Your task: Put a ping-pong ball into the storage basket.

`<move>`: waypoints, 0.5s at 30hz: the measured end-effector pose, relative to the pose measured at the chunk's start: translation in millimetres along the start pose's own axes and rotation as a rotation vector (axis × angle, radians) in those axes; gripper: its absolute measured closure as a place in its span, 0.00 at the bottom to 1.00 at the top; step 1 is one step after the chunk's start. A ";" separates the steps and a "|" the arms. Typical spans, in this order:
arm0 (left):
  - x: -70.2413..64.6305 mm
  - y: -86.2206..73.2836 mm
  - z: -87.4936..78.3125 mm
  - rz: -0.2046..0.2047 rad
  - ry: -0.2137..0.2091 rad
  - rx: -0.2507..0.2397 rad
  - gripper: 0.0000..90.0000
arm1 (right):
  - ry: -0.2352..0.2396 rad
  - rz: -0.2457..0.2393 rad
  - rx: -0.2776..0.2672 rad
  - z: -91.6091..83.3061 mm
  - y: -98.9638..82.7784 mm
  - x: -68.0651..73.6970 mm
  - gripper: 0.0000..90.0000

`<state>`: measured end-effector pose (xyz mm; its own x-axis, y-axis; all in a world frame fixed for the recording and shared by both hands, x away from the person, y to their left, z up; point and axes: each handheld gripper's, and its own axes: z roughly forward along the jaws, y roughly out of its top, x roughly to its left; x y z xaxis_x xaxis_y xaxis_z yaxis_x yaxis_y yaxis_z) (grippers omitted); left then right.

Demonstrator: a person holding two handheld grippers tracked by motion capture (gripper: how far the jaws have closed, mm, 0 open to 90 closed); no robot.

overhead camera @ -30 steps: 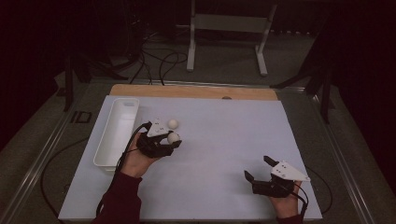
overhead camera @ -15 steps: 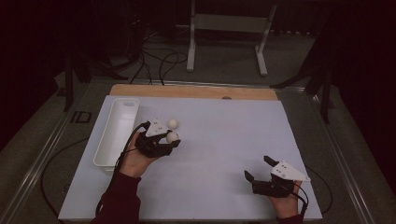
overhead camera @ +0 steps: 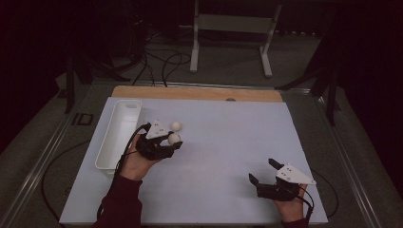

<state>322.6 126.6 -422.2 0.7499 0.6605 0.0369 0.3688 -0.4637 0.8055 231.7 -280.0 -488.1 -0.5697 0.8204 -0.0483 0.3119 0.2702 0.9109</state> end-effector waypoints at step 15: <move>0.5 2.1 -6.5 -0.001 0.008 -0.012 0.57 | -0.001 -0.002 -0.001 -0.1 0.1 0.0 0.09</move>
<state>320.1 129.8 -416.7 0.7451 0.6657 0.0414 0.3626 -0.4564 0.8125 231.7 -279.9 -488.0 -0.5694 0.8206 -0.0501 0.3102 0.2709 0.9112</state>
